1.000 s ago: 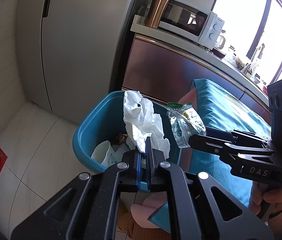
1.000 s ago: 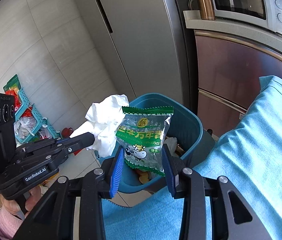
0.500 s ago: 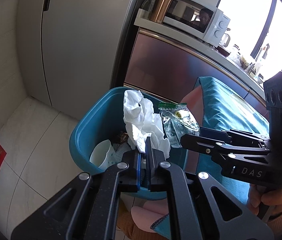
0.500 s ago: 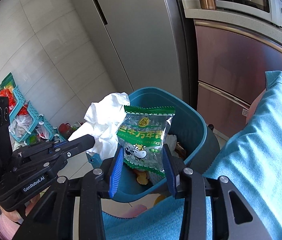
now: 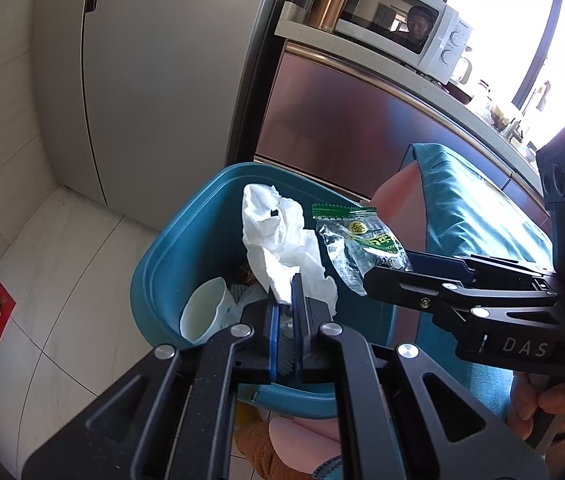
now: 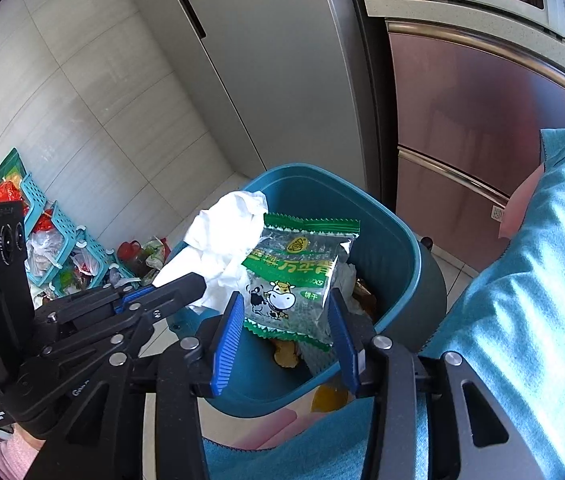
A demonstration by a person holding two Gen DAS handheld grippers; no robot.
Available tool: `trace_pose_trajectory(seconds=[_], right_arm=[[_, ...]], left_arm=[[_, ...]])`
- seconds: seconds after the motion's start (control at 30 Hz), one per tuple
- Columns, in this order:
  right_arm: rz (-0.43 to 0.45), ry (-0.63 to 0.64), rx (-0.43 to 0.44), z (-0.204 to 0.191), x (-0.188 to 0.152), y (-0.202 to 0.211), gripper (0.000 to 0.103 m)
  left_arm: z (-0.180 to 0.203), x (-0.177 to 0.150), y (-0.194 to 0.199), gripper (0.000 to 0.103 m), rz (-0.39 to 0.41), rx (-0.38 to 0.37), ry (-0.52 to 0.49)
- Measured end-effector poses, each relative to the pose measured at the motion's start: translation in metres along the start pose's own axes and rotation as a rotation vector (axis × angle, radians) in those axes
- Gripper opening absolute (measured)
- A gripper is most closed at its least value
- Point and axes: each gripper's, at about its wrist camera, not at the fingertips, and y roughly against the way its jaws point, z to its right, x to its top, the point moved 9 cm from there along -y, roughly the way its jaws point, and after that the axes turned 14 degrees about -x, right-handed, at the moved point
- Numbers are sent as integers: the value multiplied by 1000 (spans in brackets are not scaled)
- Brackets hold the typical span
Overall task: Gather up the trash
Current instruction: 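Open both tools to drop the tissue and wrapper into the bin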
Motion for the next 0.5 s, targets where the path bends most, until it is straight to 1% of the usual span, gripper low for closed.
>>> trace_pose_trajectory(seconds=[0.1,0.17,0.3,0.4,0.5], right_arm=[[-6,2,1,0,2,-2,42],[-5,4,0,0,2,-2,44],[-1,-3,1,2,2,-2,44],[4,-12,4,4,2,0,44],[12,-27,9,7,0,2,45]], left_arm=[[-4,-2,-6,5,-5,3,4],[-6,-4,-11,7,-14,1,13],[-9,-9,-14,8,-23,6,25],[-7,-9,-9,8,-11,5,21],[-3,-7,-2,12,8,4,10]])
